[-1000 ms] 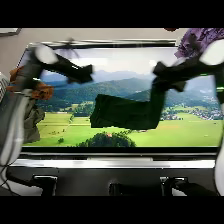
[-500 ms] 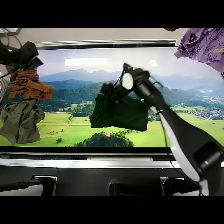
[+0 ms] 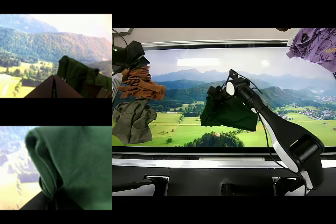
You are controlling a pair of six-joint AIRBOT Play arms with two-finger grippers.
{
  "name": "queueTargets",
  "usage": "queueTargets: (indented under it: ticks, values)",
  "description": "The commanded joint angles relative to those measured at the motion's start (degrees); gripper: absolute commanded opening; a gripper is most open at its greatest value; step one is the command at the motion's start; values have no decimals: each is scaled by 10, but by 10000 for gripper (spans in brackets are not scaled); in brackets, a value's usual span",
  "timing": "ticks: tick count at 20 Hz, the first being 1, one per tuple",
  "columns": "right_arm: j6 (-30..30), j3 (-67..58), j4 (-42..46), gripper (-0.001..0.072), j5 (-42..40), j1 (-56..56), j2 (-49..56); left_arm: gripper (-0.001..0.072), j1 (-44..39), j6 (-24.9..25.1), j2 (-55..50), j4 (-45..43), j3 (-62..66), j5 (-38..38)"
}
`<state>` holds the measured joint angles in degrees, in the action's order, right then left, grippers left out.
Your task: Fold the clothes and pants, and hang the long-sleeved shirts on hangers.
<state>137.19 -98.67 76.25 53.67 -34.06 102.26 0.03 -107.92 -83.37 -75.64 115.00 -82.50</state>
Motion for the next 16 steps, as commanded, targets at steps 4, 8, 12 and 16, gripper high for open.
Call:
queueTargets:
  ticks: [4, 8, 12, 16]
  values:
    - [-35, 0, -34, 287, 9, -1, 26, 19, 1, 3, 0, -1, 0, 0]
    - [-101, -1, -82, 436, 24, 0, 12, 19, 2, 15, 0, -3, 0, 2]
    - [-126, -1, -86, 495, 75, 57, -43, 19, 3, 14, 0, -11, 0, 10]
    - [-314, 0, -195, 598, 200, 243, -87, 19, 8, 15, 0, -11, 0, 13]
